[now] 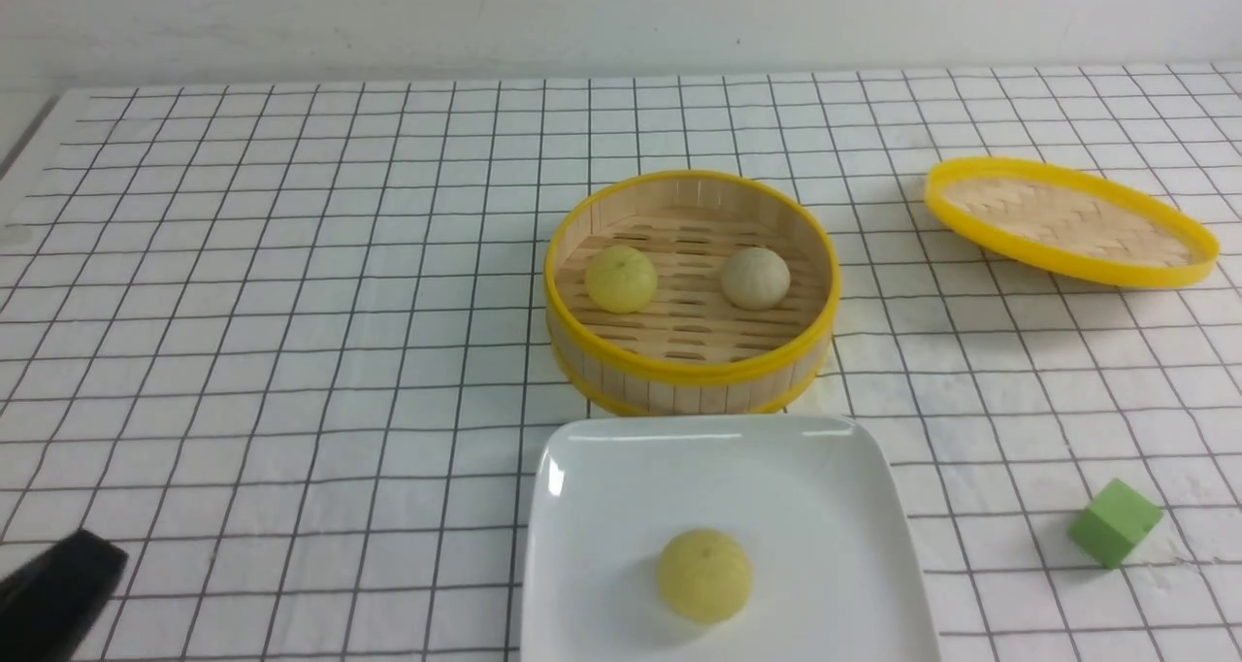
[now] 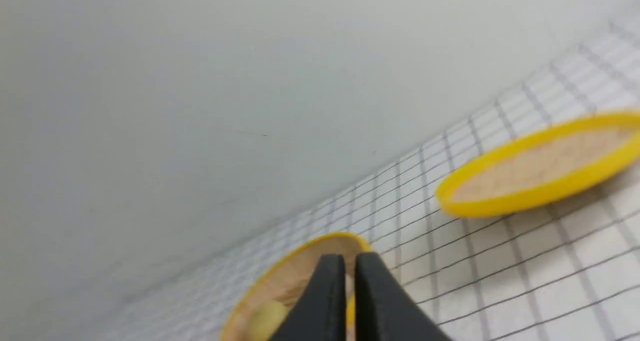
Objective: Put the steamed buns into the plate on the white-black tablecloth.
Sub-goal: 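Reach toward a bun in the bamboo steamer with the right gripper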
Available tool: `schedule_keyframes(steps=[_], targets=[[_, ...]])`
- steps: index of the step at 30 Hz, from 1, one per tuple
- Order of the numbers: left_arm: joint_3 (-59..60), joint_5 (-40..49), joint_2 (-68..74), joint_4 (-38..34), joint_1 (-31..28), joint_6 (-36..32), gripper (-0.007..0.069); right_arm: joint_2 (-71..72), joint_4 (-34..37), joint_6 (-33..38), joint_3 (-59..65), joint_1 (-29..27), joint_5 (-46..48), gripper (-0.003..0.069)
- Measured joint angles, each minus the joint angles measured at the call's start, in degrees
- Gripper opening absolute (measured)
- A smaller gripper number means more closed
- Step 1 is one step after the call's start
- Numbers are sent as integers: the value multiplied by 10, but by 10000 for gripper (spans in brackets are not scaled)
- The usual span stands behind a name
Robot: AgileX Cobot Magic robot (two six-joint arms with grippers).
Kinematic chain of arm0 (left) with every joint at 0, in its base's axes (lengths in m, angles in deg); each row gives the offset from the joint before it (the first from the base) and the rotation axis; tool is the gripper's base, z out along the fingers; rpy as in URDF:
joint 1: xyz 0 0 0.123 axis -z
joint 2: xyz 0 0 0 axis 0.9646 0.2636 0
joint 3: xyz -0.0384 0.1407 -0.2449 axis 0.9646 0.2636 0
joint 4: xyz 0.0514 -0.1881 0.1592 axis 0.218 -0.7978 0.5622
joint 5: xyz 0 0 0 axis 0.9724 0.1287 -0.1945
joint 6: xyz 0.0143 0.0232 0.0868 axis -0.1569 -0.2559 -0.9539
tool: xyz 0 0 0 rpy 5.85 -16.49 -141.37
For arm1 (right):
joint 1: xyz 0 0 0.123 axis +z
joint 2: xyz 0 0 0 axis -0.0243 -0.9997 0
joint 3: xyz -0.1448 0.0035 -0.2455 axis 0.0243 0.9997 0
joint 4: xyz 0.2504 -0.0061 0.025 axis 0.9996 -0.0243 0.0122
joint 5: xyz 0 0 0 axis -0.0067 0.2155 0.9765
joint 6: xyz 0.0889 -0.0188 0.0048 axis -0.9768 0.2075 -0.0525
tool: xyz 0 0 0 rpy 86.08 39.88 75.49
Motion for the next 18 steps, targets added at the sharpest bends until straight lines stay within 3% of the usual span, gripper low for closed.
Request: schedule_keyframes(steps=[1,3,4,6,9,13,14,16,18], targets=[[0,6,6,5,0,-3,54,-13,-12,1,-5,0,7,1],[-62,117,111,82,0,-21,4,-115,-76,9,-53,0,116,-9],[-65,126,120,87,0,-21,3,-124,-79,9,-59,0,135,-9],[-98,224,222,139,0,-28,2,-236,-96,9,-84,0,239,-9],[-126,281,311,166,0,-53,2,-346,-36,63,-104,1,286,-9],[-166,283,421,165,0,-121,2,-484,222,353,-126,43,276,3],[-168,282,424,164,0,-121,2,-490,222,366,-127,46,274,3],[-179,261,457,147,0,-142,2,-566,327,493,-149,93,229,45],[-182,251,467,134,0,-147,2,-611,341,529,-176,121,184,92]])
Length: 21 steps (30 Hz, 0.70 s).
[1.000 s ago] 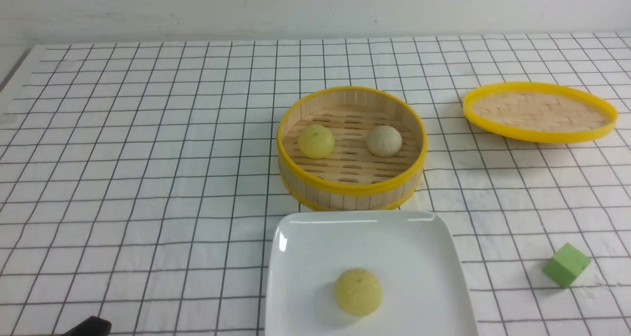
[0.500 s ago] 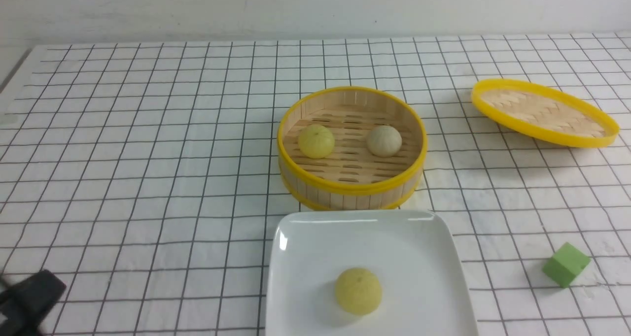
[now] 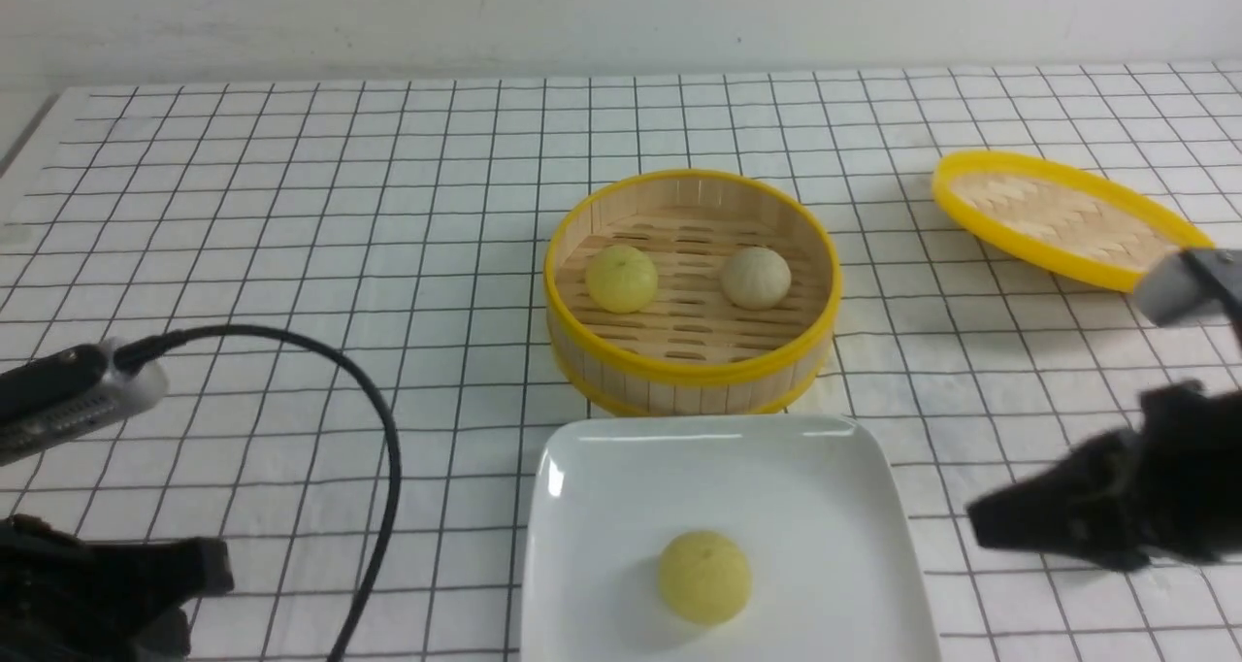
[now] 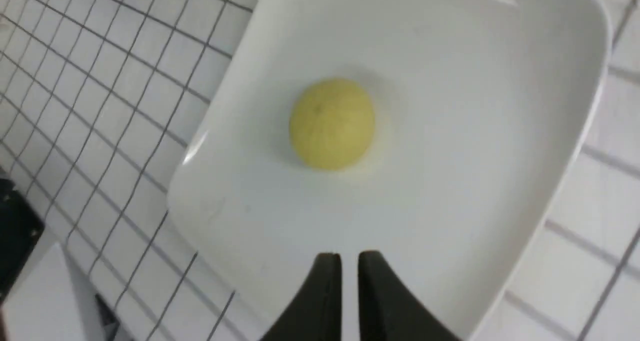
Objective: Put the steamed buns into the plate on the white-black tablecloth.
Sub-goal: 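Reach toward a bun in the bamboo steamer with the right gripper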
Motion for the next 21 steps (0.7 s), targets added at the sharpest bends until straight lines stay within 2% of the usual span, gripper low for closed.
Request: schedule_keyframes(steps=[5,6,7,10,17,21], targets=[[-1,-7,6,-11,0,-2,15,-110,-46,-4,-96,41,-101,259],[-1,-7,6,-12,0,-2,15,-115,-46,-5,-101,42,-104,259],[-1,-6,6,-12,0,-2,26,-160,-70,-20,-147,49,-125,314],[-1,-6,6,-14,0,-2,48,-235,-94,-40,-216,55,-147,355],[-1,-6,6,-14,0,-2,150,-407,-170,-97,-394,56,-151,375],[-1,-6,6,-16,0,-2,227,-507,-245,-138,-487,56,-146,375]])
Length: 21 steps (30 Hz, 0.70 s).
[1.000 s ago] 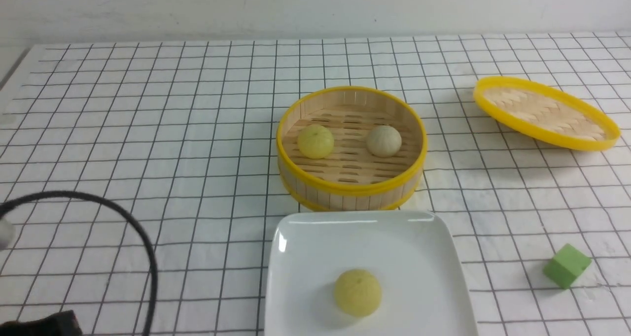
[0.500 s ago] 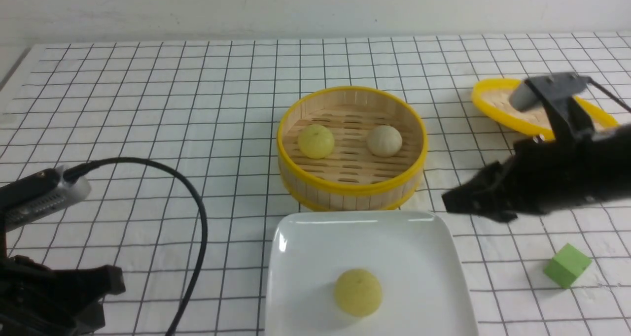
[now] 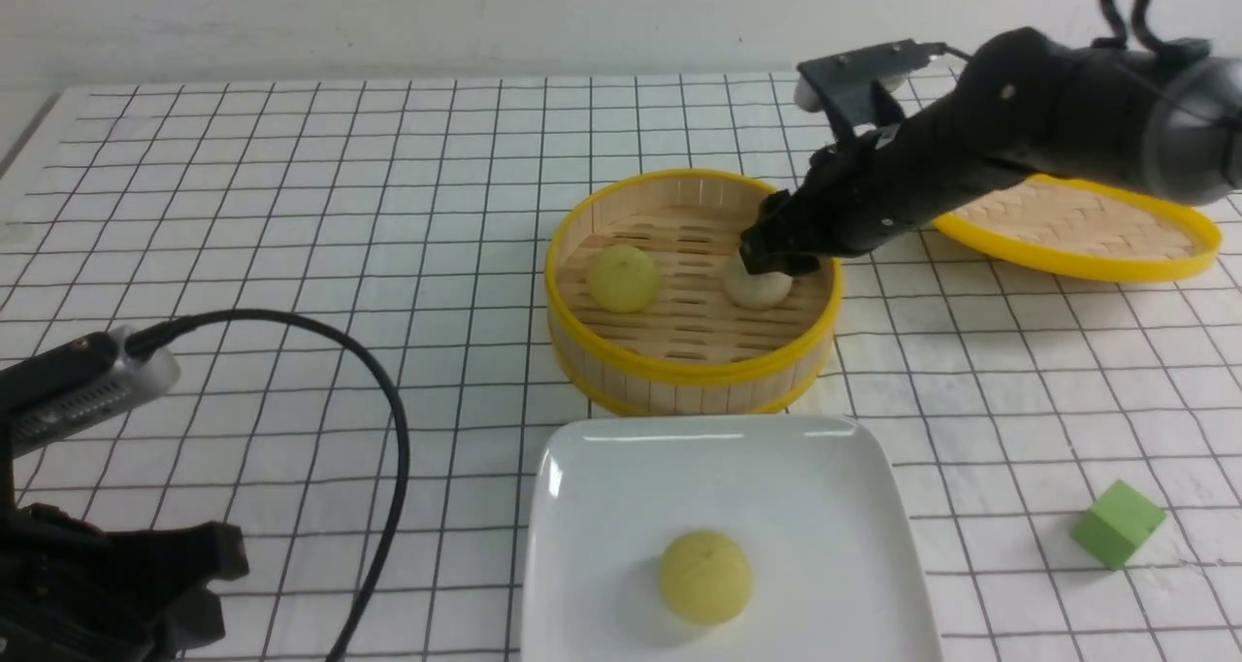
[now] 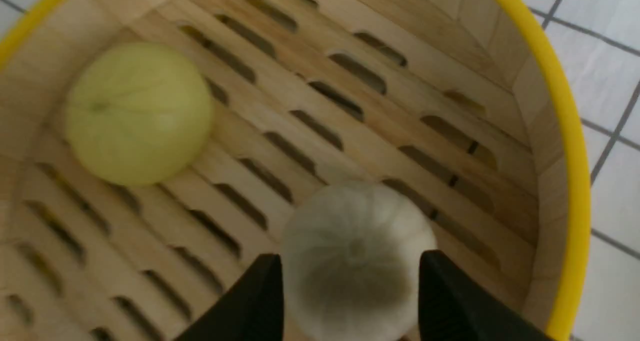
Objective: Put the steamed buns into the plate on the white-black tablecloth.
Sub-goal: 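Reach toward a bun in the bamboo steamer with the right gripper, then move the steamed bun from the bamboo steamer onto the white plate with the right gripper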
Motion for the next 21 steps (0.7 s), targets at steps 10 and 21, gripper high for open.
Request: schedule_keyframes(steps=[10,21], targets=[[0,0,0,0,0,0,251,11,-63,-30,-48,21,115,22],[0,0,0,0,0,0,250,303,-66,-168,168,44,272,30]])
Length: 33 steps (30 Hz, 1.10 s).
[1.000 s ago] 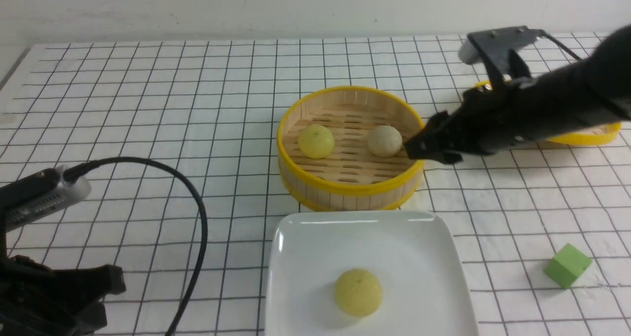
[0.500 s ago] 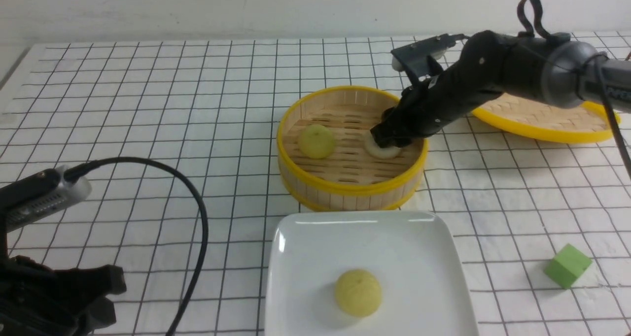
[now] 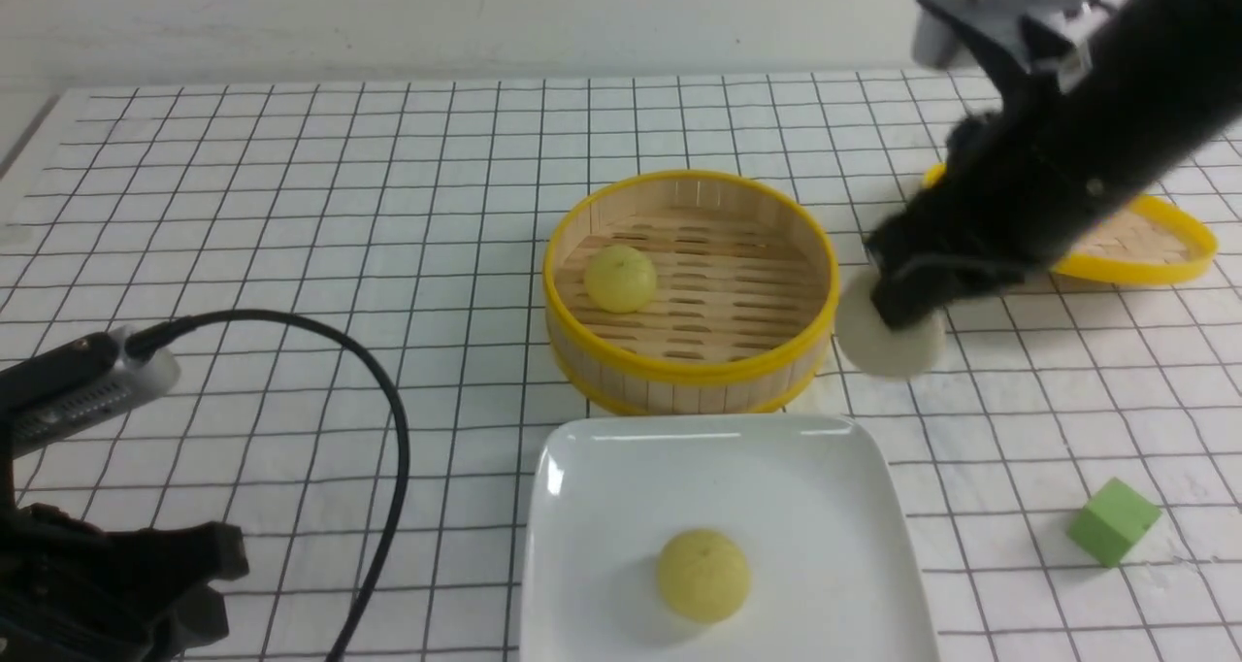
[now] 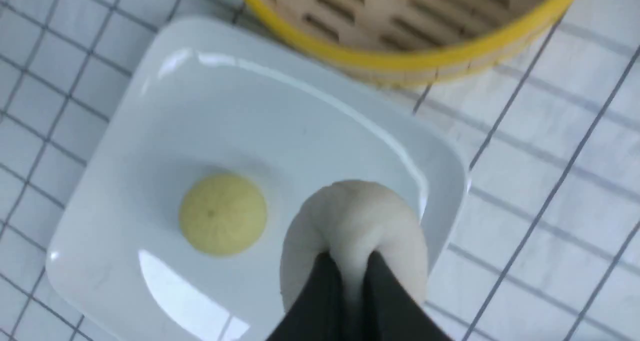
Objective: Put the steamed buns into the plate on the white-black tablecloth.
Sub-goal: 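Move the steamed bun from the bamboo steamer onto the white plate with the right gripper, then reach into the bamboo steamer and grasp a bun with the left gripper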
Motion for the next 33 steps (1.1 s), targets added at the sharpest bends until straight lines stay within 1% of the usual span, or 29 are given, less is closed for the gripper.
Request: schedule_keyframes(steps=[1,2,3,5,6,7,9,10,11,12,13,14,15,16,17,18,19,20,22,23,24,25,27,29,30,31,33], targets=[[0,-1,0,0,0,0,250,8,9,-3,50,11,-39,36],[0,-1,0,0,0,0,250,9,11,-4,50,12,-46,37],[0,-1,0,0,0,0,250,9,23,-6,104,25,-94,48],[0,-2,0,0,0,0,250,-4,40,-6,174,52,-184,93],[0,-2,0,0,0,0,250,-4,40,-6,179,52,-191,99],[0,-3,0,0,0,0,250,-18,44,-6,208,64,-235,159],[0,-4,0,0,0,1,250,-38,47,-6,224,71,-271,276],[0,-4,0,0,0,2,250,-46,48,-6,224,71,-279,329],[0,-5,0,0,0,5,250,-51,48,-8,219,71,-278,406],[0,-6,0,0,0,9,250,-52,47,-8,212,70,-270,442],[0,-7,0,0,0,11,250,-52,43,-8,198,67,-253,496],[0,-9,0,0,0,12,250,-49,35,-8,184,64,-232,535],[0,-9,0,0,0,12,250,-44,23,-10,164,59,-203,556],[0,-9,0,0,0,12,250,-35,8,-15,143,52,-169,556],[0,-10,0,0,0,12,250,-24,-7,-20,126,44,-140,543],[0,-11,0,1,0,12,250,-8,-34,-34,98,34,-90,498],[0,-12,0,1,0,12,250,5,-58,-44,85,28,-62,440],[0,-16,0,1,0,12,250,26,-84,-60,72,19,-24,366],[0,-26,0,1,0,12,248,65,-133,-82,67,10,27,195],[0,-27,0,1,0,12,246,75,-138,-84,67,9,37,177],[0,-37,2,1,0,12,238,110,-164,-98,76,5,69,68],[0,-46,7,0,0,12,224,141,-180,-108,87,4,87,13],[0,-56,14,-1,0,12,203,169,-192,-115,106,3,97,-9],[-14,-63,46,-10,0,-15,130,239,-202,-123,157,2,97,-15],[-16,-62,53,-11,0,-19,124,249,-202,-124,167,2,93,-15],[-48,-51,84,-24,0,-58,62,287,-202,-125,211,2,77,-15],[-98,-27,126,-51,0,-95,15,328,-203,-126,259,2,50,-15]])
